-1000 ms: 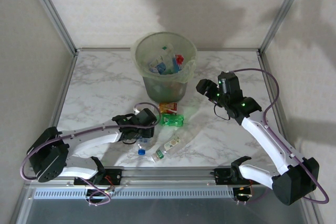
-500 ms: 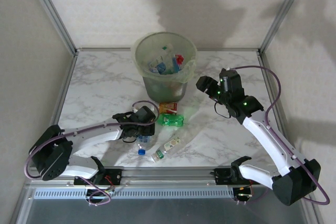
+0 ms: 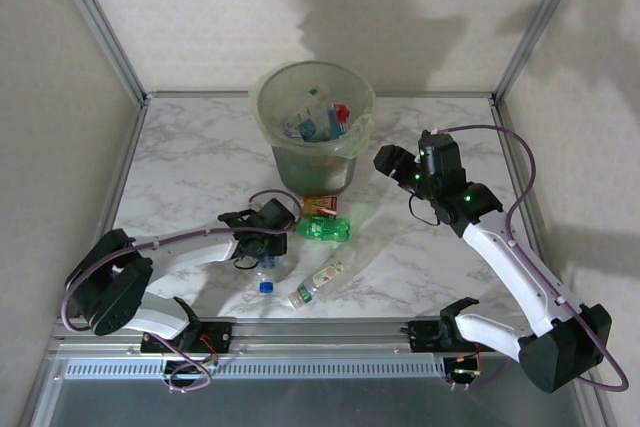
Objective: Put the plastic bottles in the bin
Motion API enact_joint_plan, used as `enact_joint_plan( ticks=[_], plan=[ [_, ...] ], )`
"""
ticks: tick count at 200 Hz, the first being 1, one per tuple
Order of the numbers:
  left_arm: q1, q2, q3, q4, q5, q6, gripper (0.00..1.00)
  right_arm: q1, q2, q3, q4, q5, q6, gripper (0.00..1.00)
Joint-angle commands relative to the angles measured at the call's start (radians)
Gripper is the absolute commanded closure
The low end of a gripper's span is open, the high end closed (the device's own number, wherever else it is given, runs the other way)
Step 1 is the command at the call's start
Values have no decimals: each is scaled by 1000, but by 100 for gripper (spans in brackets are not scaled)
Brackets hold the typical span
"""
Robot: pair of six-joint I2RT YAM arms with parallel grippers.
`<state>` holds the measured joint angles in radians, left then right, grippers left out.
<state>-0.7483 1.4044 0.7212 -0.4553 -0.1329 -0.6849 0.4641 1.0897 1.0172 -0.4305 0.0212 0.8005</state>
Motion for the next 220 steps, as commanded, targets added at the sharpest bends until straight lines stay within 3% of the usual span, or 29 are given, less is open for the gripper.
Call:
enact_joint_plan(
  ticks=[1,41,78,125,164,220],
  plan=[
    [25,-75,-9,-23,-32,-24,42,-4,-16,17,21,-21,-18,23],
    [81,-189,24,-55,-11,-51,44,48,-28,40,59,-33,-43,24],
    [143,-362,140,-107,-14,-93,43,212,-27,119,136,-26,-135,23],
    [255,-448,362,-181,-26,-145,41,414,26,213,171,24,-224,21],
    [319,-489,415,7,64,-271,40,503,106,282,200,-2,-244,21],
    [330,-480,350,290,189,-463,43,596,234,389,228,-99,-283,19]
  ],
)
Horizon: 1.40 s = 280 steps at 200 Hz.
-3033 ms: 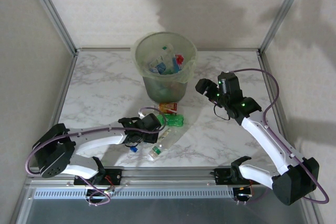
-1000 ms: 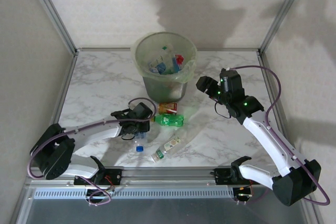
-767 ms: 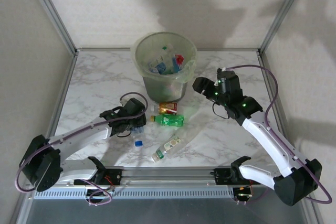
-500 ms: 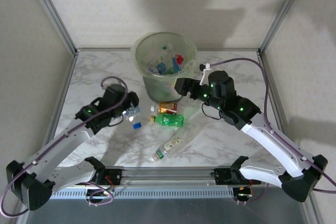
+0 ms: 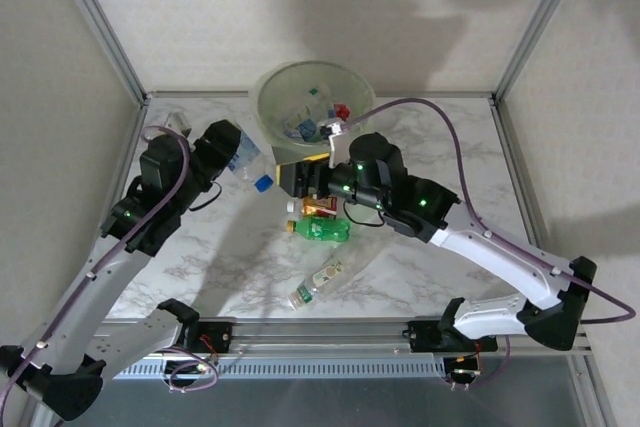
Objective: Put the plastic bottles in the bin
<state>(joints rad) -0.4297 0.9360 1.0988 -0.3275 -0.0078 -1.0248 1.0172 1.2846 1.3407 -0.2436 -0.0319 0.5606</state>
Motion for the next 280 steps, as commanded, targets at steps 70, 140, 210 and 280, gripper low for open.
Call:
enact_joint_plan(
  ticks=[70,140,210,280],
  plan=[
    [37,-55,-88,264,85,-195,42,57,77,84,61,-16,-27,20],
    [79,-63,-123,321,137,-237,42,52,127,127,56,-40,-34,46],
    [103,-72,-145,342,158,-257,41,23,145,133,63,-88,-24,58],
    [119,-61,-154,388,182,-284,42,17,162,144,69,-130,-20,58]
  ],
)
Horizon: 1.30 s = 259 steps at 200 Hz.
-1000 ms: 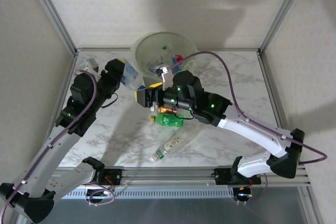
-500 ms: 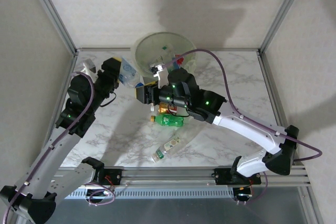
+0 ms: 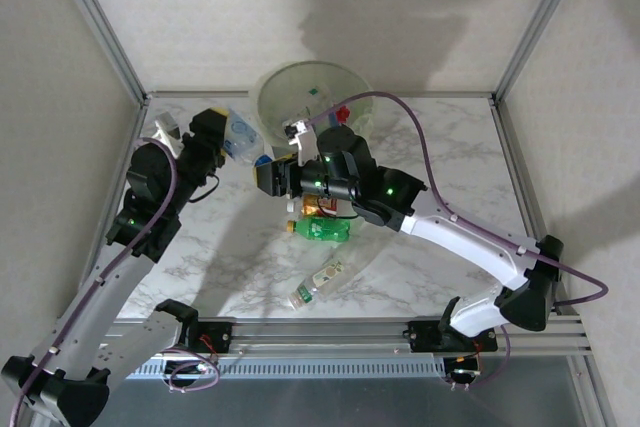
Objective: Put the plastic bottles in the bin
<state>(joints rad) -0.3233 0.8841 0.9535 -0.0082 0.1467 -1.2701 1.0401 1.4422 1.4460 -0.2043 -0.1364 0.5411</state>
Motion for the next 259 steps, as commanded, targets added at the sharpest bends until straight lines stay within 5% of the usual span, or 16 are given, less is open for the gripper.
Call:
enact_joint_plan(
  ticks=[1,76,111,179,259],
  plan=[
    [12,-9,-8,69,28,-40,42,-5,5,39,31,-26,-1,58],
    [18,-5,-28,75,37,-43,40,-30,-22,25,34,0,-4,79],
    [21,55,42,15,46,76,1,-81,-32,58,-22,39,-38,81],
    [22,57,182,-209,-42,403,1,-330,46,268,-286,49,-163,81],
    [21,-34,55,-319,-61,498,4,-443,198,364,-406,26,-248,82]
  ],
)
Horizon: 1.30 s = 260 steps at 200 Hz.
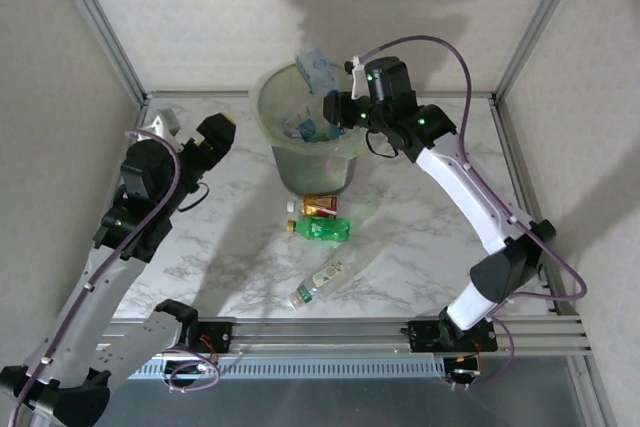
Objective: Put the plastic bottles in the bin
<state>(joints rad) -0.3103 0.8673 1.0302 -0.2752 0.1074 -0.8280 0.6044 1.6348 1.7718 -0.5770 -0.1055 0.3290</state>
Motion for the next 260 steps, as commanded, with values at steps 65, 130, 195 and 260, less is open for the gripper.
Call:
enact_joint_plan(
  ticks=[65,130,195,260],
  plan=[
    [9,-1,-35,-60,-11,76,7,-11,13,73,-120,182,68,79],
    [8,6,-50,-71,3,97,7,-11,28,146,-179,295,114,35],
    [-8,2,-95,-79,54,164,14,-3,-22,170,-179,273,122,39],
    [-60,-33,-150,-104,67,186,24,35,39,196,-198,197,104,67]
  ],
)
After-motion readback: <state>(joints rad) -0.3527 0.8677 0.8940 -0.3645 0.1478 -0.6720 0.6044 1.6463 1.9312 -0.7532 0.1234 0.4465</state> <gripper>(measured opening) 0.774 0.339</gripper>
